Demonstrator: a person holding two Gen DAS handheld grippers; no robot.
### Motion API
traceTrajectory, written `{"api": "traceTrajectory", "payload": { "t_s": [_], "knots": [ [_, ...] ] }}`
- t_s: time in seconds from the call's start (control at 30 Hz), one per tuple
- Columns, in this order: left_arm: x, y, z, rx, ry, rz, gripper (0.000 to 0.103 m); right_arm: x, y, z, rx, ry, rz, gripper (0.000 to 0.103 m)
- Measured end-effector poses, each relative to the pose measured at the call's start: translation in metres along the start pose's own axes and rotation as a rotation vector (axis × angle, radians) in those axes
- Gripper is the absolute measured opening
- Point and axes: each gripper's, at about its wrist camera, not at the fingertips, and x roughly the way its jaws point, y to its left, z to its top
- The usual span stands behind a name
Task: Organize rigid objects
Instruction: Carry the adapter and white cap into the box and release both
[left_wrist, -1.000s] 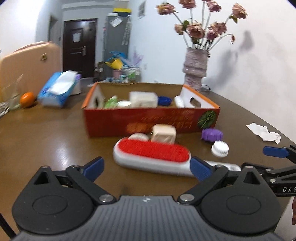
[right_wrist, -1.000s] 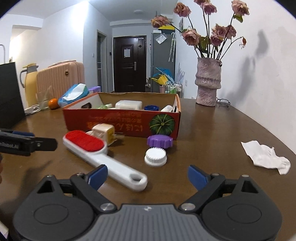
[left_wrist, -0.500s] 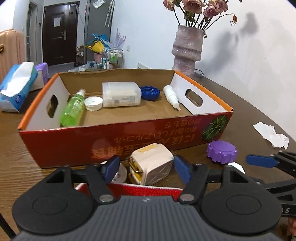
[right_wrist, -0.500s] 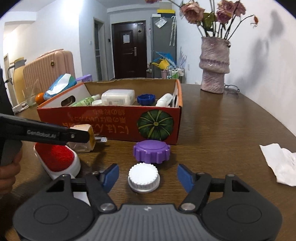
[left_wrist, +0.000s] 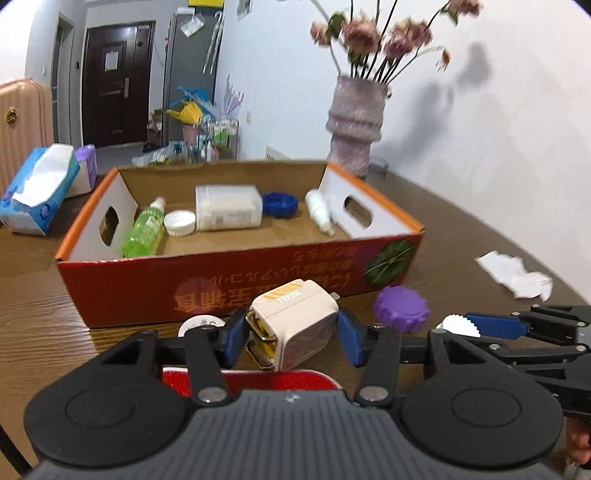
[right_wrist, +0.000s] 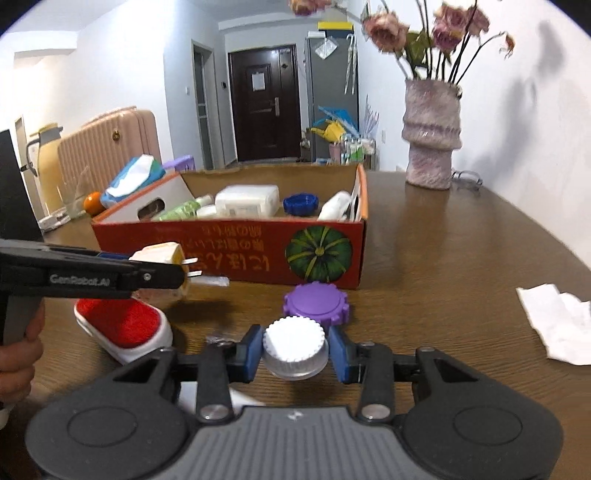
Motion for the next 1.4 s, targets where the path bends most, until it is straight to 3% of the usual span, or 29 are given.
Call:
{"api": "traceTrajectory", "payload": {
  "t_s": [0.37, 0.73, 1.1, 1.4],
  "knots": [
    [-0.12, -0.004, -0.025, -0.087, -0.124, 0.029, 0.052, -0.083, 0.034, -0.013, -0.033, -0.098, 0.046, 0.038],
    [-0.209, -0.003, -0.056, -0.121, -0.204, 0.086, 0.052, -0.16, 0.067, -0.03, -0.043, -0.235, 0.07, 0.038],
    [-0.24, -0.007, -0.077, -0.131, -0.239, 0.071, 0.052, -0.192, 0.081, -0.049, -0.046, -0.26, 0.047, 0.038],
    [-0.226, -0.001, -0.075, -0.118, -0.225, 0.05, 0.052, -0.183, 0.073, -0.049, -0.034, -0.237, 0.023, 0.038]
  ]
}}
